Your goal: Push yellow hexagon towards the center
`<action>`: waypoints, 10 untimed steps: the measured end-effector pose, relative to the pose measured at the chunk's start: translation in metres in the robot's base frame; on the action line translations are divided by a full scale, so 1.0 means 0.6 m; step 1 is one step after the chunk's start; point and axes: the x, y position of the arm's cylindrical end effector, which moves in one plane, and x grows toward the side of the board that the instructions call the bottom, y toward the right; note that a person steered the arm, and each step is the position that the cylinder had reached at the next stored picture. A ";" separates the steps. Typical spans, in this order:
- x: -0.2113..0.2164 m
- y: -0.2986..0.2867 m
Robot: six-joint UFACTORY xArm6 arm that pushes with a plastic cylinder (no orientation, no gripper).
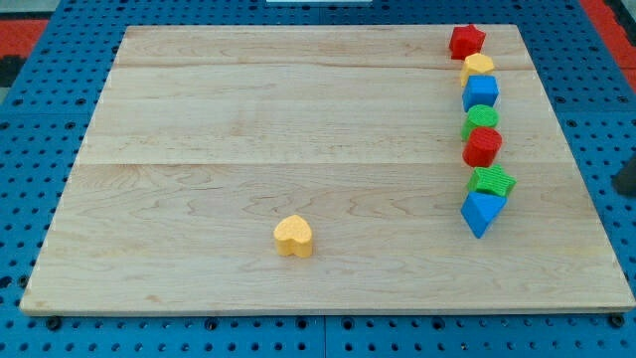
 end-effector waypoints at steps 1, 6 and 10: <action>-0.152 0.000; -0.300 -0.218; -0.279 -0.453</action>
